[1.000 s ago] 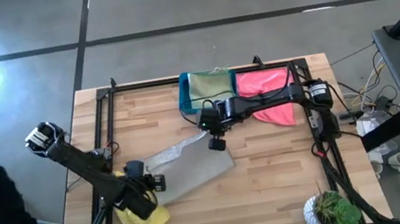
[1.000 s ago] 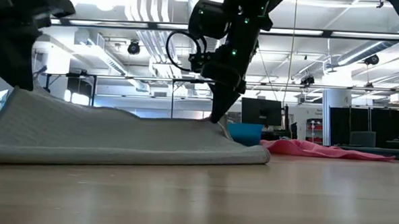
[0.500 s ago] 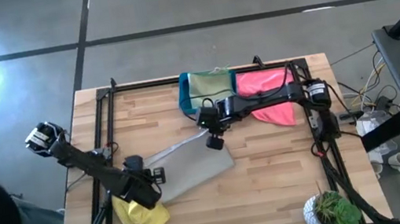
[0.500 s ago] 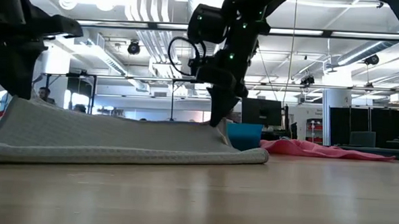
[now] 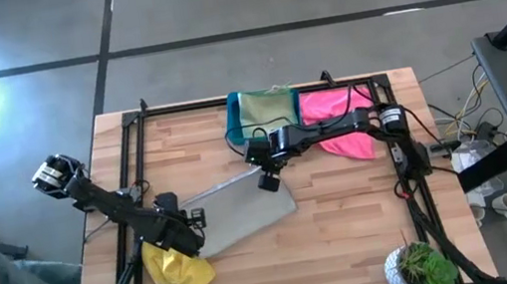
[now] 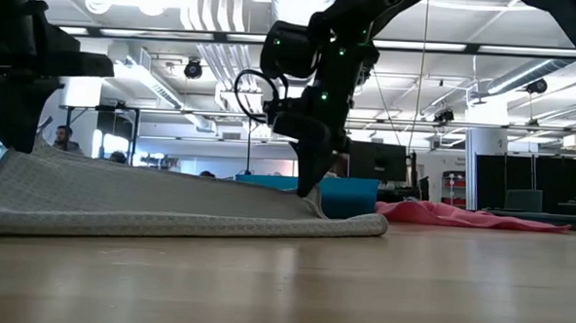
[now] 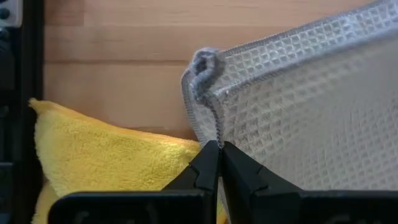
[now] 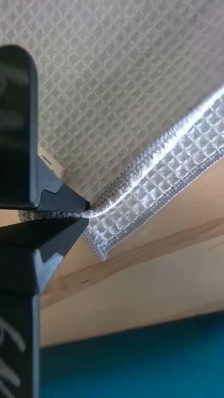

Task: Fold microfiber towels
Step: Fold the gray microfiber cloth

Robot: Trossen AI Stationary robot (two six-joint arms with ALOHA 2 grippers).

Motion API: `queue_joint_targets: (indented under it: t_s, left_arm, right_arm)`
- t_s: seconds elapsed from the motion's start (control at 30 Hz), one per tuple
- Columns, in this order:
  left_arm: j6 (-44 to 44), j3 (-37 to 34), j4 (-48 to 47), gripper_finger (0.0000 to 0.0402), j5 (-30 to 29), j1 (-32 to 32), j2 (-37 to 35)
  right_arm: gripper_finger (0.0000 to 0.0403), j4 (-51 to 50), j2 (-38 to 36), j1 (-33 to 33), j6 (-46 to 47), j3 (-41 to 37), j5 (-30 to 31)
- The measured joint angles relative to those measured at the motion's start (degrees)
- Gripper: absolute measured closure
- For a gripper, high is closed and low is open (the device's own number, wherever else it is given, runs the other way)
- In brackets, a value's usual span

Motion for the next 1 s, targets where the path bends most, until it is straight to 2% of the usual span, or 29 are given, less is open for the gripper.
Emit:
queue_joint_targets:
  t_s: [0.1, 0.27, 0.47, 0.63, 0.8, 0.87, 1.0]
  left_arm:
    - [0.44, 0.00, -0.01, 0.0391, 0.19, 0.01, 0.00]
    - [0.60, -0.13, -0.09, 0.0346, 0.21, -0.01, 0.00]
    - [0.68, -0.79, -0.09, 0.0289, 0.42, -0.01, -0.07]
    - [9.34, -0.20, -0.01, 0.0277, 1.28, -0.01, -1.69]
    - [14.39, 0.28, 0.02, 0.0276, 0.74, 0.01, -3.66]
    - [15.30, 0.28, 0.07, 0.0276, 0.18, 0.01, -4.47]
    - [15.75, 0.24, 0.22, 0.0276, -3.51, 0.01, -5.80]
  right_arm:
    - [0.0394, -0.28, -0.09, 0.00, 0.12, 0.13, 0.01]
    - [0.0385, -0.28, -0.11, 0.00, 1.04, 0.28, 0.02]
    - [0.0334, 0.22, -0.14, -0.16, 1.01, 0.28, 0.08]
    - [0.0285, -1.80, -2.20, -0.89, 0.49, 0.28, -0.08]
    - [0.0260, -9.00, -9.28, -2.09, -0.61, 0.31, -0.85]
    - [0.0258, -11.21, -12.05, -2.19, -0.09, 0.03, -3.21]
    - [0.0263, -10.61, -15.81, -0.81, 5.01, -3.38, -14.37]
